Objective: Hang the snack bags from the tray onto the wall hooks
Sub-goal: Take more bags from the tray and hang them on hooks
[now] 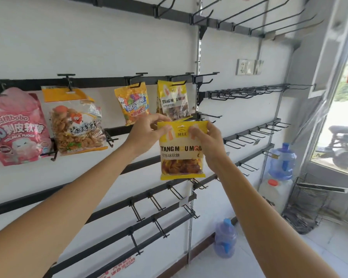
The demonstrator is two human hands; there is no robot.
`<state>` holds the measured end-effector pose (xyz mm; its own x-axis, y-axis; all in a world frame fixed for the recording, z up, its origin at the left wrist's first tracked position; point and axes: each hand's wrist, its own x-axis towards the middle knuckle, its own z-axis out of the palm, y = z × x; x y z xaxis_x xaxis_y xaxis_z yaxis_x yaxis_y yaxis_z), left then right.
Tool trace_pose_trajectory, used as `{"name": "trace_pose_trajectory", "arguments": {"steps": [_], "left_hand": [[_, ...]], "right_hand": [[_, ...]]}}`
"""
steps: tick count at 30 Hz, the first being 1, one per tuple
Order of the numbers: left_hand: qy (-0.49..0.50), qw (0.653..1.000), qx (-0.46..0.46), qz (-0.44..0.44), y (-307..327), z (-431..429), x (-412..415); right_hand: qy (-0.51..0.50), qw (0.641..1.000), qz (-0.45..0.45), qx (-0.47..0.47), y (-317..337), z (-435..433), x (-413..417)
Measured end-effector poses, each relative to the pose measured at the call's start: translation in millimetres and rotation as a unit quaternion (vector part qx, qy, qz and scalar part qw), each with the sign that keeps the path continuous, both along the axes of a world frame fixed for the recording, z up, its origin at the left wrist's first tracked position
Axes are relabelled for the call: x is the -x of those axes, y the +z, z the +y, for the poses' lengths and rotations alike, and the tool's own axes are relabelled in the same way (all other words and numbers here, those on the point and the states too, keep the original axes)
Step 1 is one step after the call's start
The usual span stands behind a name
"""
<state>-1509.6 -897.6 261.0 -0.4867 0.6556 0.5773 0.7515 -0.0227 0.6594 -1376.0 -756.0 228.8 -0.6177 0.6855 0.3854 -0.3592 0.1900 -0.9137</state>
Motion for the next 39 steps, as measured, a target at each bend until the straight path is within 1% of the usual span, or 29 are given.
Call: {"name": "trace_pose_trajectory", "arguments": {"steps": [1, 3, 6, 8, 9, 14, 17, 22, 26, 29, 32, 39], "left_hand": [[0.007, 0.999, 0.015, 0.041, 2.9, 11.0, 1.0], [0.033, 0.986, 0.032, 0.163, 5.2, 30.7, 2.7], [0.093, 0.941, 0.024, 0.325, 5.6, 53.5, 14.6], [0.118, 0.908, 0.048, 0.398, 7.9, 66.9, 25.2], [0.12, 0.897, 0.062, 0.421, 9.9, 73.6, 29.6], [0.144, 0.867, 0.094, 0.467, 28.5, 101.9, 44.7], [0.155, 0.843, 0.116, 0.502, 37.0, 112.5, 55.0], [0.21, 0.817, 0.134, 0.52, 49.3, 125.3, 73.5], [0.244, 0.805, 0.137, 0.523, 51.9, 134.2, 82.5], [0.265, 0.79, 0.137, 0.536, 55.2, 138.8, 85.7], [0.28, 0.777, 0.141, 0.545, 58.6, 144.2, 86.5], [0.284, 0.758, 0.159, 0.566, 56.1, 151.7, 86.2]], "right_hand": [[-0.005, 1.0, 0.007, 0.0, 5.2, 8.3, 1.4], [-0.016, 1.0, 0.025, -0.006, 15.2, 24.0, 4.8], [-0.038, 0.998, 0.035, -0.02, 27.1, 43.1, 12.0], [-0.043, 0.998, 0.046, -0.027, 34.1, 54.0, 18.8], [-0.041, 0.997, 0.053, -0.026, 37.4, 59.9, 22.6], [-0.037, 0.997, 0.069, -0.015, 54.2, 97.0, 46.9], [-0.011, 0.997, 0.075, -0.015, 65.9, 119.9, 67.6], [0.036, 0.997, 0.065, -0.002, 82.3, 153.0, 106.9], [0.055, 0.996, 0.065, -0.014, 91.3, 167.3, 125.1], [0.066, 0.993, 0.089, -0.043, 96.9, 173.8, 134.1], [0.087, 0.99, 0.094, -0.067, 99.8, 176.3, 143.7], [0.121, 0.986, 0.093, -0.061, 98.9, 184.1, 159.4]]}}
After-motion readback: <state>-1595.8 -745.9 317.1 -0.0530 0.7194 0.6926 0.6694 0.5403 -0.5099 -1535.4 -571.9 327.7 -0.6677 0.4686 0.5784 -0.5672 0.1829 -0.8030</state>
